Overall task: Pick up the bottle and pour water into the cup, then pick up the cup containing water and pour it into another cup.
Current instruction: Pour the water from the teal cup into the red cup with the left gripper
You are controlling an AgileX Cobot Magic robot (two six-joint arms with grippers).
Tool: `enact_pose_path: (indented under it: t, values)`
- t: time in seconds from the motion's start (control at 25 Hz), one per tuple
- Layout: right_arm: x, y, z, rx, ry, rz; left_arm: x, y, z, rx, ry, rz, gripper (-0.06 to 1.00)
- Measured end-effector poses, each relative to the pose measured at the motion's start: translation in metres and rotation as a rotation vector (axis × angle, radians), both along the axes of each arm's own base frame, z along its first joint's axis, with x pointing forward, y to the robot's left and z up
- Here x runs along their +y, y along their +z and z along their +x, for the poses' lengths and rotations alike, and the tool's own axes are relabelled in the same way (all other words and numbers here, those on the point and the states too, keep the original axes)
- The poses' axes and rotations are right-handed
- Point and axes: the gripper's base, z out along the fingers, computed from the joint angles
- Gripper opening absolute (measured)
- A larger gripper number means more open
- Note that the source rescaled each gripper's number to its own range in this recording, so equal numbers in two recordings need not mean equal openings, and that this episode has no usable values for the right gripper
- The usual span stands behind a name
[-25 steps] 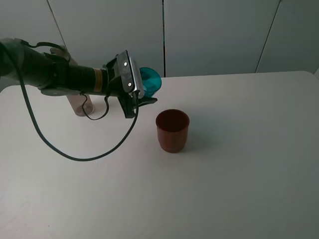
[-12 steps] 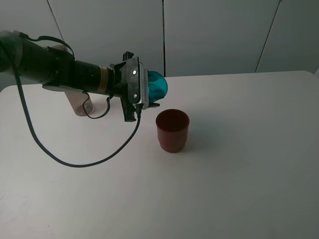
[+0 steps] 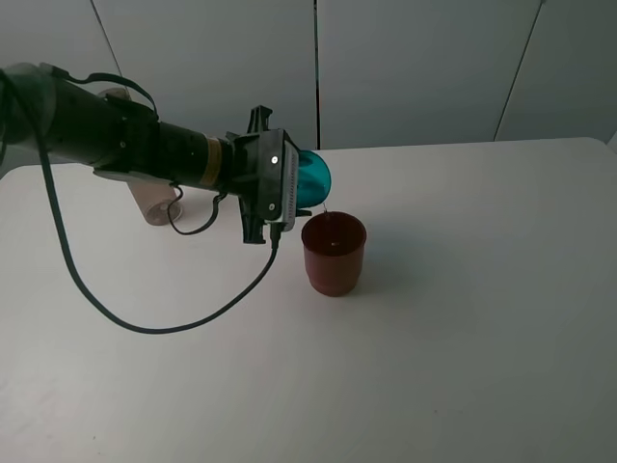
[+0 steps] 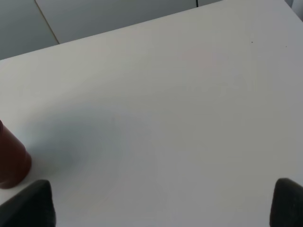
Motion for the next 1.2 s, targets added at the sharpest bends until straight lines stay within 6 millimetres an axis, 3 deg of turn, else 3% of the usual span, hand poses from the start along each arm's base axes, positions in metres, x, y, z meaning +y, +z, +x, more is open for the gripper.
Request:
enact_pose_path:
  t: [0.84,1.2]
  values:
    - [0.000,0.000,0.000,0.000,0.000,0.000,-0.005,-0.002,-0.002,-0.139,-0.096,0.113,0.09]
    - [0.000,0.000,0.000,0.000,0.000,0.000,-0.004,0.009,-0.002,-0.225,-0.130,0.136,0.09]
